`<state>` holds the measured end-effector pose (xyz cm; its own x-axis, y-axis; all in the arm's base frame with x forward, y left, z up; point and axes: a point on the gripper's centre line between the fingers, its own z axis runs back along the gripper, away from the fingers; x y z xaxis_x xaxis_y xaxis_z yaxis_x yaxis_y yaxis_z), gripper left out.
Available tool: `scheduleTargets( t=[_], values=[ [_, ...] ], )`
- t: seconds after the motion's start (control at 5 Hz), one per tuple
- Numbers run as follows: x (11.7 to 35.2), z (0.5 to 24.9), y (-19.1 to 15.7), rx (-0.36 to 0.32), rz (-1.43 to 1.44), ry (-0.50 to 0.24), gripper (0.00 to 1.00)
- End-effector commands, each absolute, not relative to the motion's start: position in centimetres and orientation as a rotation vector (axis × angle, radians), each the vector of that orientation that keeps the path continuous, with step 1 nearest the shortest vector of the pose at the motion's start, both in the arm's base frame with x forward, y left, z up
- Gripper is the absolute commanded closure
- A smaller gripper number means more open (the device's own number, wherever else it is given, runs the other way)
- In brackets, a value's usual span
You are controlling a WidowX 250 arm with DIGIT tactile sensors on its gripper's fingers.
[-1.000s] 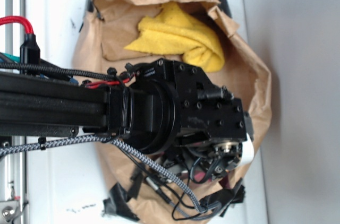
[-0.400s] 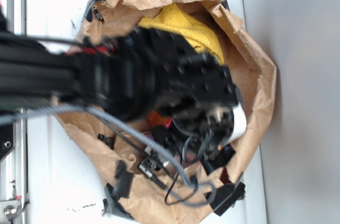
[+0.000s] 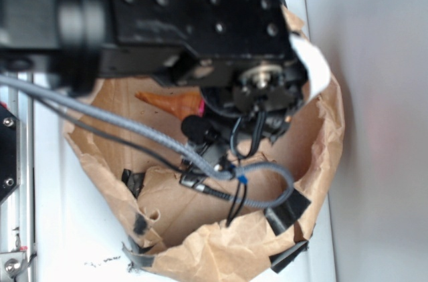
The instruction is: Grab the shell.
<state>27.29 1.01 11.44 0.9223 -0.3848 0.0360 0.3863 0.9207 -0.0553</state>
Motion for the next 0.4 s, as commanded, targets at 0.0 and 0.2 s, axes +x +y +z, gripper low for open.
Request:
scheduleTargets(
  t=[0.0, 0.2],
  values=[
    [26.49, 17.18, -1.54, 0.038, -0.285, -0.123, 1.00],
    [26.36, 16.75, -1.61, 0.055, -0.265, -0.119, 1.00]
  ],
)
